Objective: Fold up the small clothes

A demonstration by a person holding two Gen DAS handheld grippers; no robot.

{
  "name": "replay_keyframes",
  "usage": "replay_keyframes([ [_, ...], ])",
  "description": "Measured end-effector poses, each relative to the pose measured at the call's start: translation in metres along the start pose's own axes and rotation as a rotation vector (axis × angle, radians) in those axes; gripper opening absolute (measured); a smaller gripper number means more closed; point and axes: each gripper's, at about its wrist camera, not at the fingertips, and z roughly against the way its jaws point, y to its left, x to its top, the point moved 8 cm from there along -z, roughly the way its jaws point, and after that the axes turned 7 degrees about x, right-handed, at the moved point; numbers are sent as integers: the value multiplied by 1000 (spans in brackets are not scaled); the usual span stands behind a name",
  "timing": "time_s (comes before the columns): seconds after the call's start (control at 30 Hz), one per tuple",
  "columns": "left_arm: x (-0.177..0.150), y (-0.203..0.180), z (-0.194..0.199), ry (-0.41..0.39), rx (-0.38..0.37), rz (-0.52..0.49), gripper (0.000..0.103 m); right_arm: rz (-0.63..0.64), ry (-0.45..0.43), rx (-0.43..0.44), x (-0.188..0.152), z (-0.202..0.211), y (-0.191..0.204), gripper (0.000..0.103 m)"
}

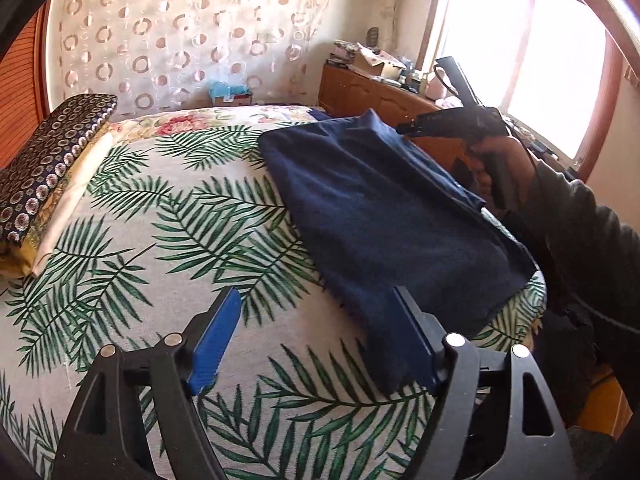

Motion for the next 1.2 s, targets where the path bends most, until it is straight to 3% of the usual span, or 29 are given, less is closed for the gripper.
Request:
replay_keyframes([
  [0.17, -4, 0, -2, 11, -4, -2, 77, 1, 23, -15, 4, -14, -2, 30],
  [0.2, -4, -1, -2, 13, -5, -4, 77, 5, 20, -12, 5, -14, -1, 26],
  [0.23, -5, -2, -3, 15, -9, -6, 77, 12, 9, -4, 7, -10, 1, 8],
  [0.3, -6, -3, -3, 18, -13, -8, 77, 38, -21, 9, 11, -2, 4, 3],
  [0.4, -7, -5, -5, 22, -19, -10, 77, 60, -113, 1, 15, 22, 3, 2],
  [0.47, -7, -7, -5, 25, -20, -11, 77, 52, -151, -71, 18, 37, -7, 2],
  [0.53, -7, -8, -7, 27, -25, -9, 77, 32, -118, -145, 18, 36, -18, 2],
  [0.67, -7, -12, -8, 32, -29, -20, 77, 51, -70, -149, 10, 27, -20, 2],
  [0.9, -5, -13, -8, 31, -19, -32, 77, 123, -61, -131, -9, 53, 0, 26],
  [1.03, -7, -14, -8, 32, -17, -33, 77, 179, -55, -86, -49, 85, 14, 40],
  [1.2, -9, -17, -10, 39, -19, -32, 77, 170, -13, -86, -115, 116, 14, 44],
])
